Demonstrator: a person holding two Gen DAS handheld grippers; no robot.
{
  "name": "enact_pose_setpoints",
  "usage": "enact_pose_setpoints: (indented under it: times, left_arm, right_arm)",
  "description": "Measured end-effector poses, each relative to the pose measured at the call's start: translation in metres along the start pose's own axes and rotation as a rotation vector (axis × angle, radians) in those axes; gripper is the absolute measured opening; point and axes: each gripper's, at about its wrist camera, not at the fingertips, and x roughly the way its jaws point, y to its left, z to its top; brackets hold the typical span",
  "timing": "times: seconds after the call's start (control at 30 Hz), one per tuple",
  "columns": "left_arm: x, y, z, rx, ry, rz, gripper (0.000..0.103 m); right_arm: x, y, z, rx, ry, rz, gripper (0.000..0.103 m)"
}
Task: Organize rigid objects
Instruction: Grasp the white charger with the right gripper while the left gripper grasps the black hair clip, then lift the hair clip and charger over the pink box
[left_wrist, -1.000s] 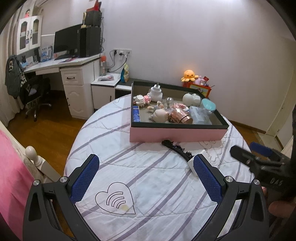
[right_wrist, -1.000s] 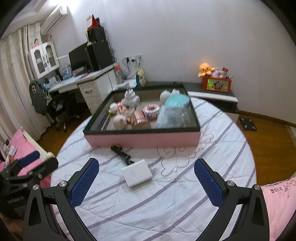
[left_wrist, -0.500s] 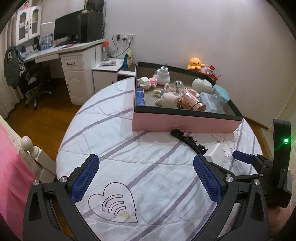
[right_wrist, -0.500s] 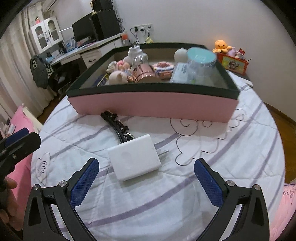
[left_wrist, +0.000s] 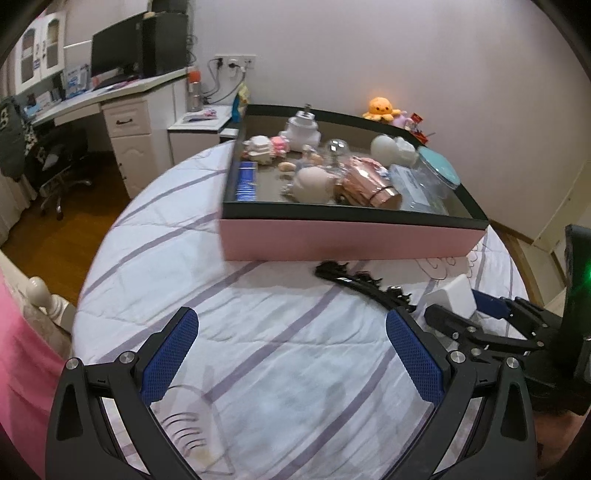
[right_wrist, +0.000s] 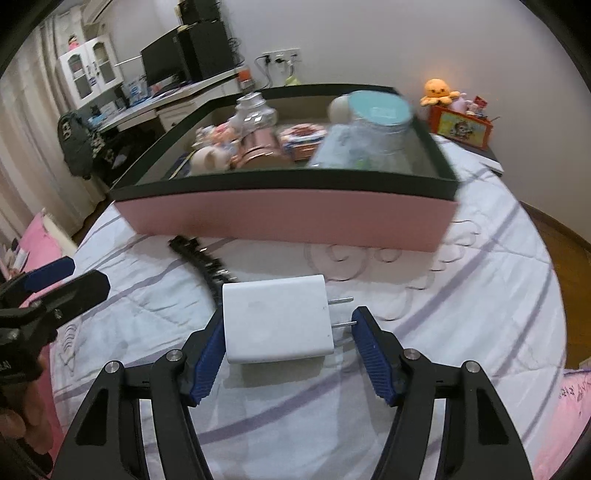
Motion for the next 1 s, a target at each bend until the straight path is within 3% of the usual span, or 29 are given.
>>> enact_pose_setpoints:
  times: [0.43, 0.63, 0.8, 1.0]
  left_arm:
    - [0.064, -0.058, 0.005, 0.143, 0.122, -0.027, 0.103]
    - [0.077, -0.066, 0.011, 0.179, 0.1, 0.008, 0.102]
    - [0.07, -0.055, 0.011, 0.14, 0.079, -0.055, 0.098]
    - [0.051, -0.047, 0.002, 0.134, 0.059, -0.064, 0.098]
  right_arm:
    - [-0.006, -0.047, 0.008, 0.095, -0.031, -0.03, 0.068]
    - [-0.001, -0.047, 0.009, 0.102, -0.026, -0.02, 0.068]
    - [0.0, -0.045, 0.01, 0.098, -0.026, -0.015, 0.068]
    - [-0.005, -0.04, 0.009, 0.086, -0.033, -0.014, 0.068]
